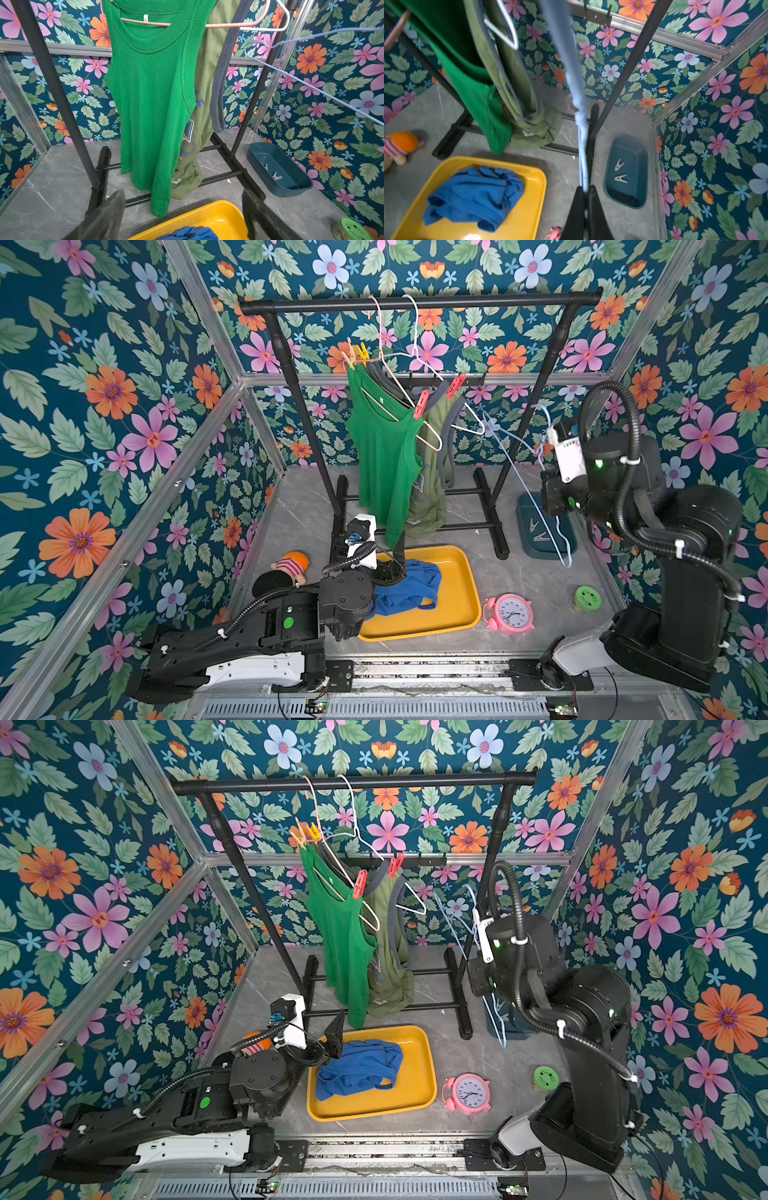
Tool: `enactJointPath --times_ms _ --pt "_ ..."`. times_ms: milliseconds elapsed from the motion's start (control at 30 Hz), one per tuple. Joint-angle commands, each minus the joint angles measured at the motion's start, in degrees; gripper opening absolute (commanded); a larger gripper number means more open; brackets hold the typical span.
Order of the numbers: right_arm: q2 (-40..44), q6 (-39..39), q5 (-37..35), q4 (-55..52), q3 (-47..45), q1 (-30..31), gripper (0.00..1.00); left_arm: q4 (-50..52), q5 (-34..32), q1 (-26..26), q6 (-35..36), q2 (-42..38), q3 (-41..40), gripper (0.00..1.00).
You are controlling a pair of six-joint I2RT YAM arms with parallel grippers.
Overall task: Remove the clothespins securing tank tops to the hanger
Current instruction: Place the hanger on the clothesline.
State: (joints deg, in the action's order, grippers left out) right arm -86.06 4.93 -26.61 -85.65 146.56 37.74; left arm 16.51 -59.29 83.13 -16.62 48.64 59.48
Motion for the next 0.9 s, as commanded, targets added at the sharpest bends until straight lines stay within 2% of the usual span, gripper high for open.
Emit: enactJointPath --times_ms 0,100,267,433,667,867 --pt "-1.2 -2.37 5.16 7.48 3.23 -3.23 0.0 -2.63 0.64 -0.07 0.06 0.13 -0.8 0.9" --pt "-1.1 -3.43 7.6 15.94 1.39 -4.34 0.0 -2.89 0.77 0.0 0.6 0.64 -1.14 0.9" --pt "-3.33 -6.74 6.52 24.25 0.93 -5.48 0.0 -4.48 1.81 -0.06 -0.88 0.45 -3.0 0.91" --pt "-4.96 -5.75 9.63 30.29 0.59 -10.23 0.0 -15.09 7.48 -0.02 6.17 3.45 -5.89 0.93" --pt "-13.47 -5.44 14.92 29.34 11.12 -15.46 0.0 -17.04 7.07 -0.04 12.65 14.26 1.07 0.96" --pt "-12.93 -6.44 16.67 36.92 4.23 -17.63 0.0 -23.64 6.34 -0.14 16.08 16.88 1.15 0.98"
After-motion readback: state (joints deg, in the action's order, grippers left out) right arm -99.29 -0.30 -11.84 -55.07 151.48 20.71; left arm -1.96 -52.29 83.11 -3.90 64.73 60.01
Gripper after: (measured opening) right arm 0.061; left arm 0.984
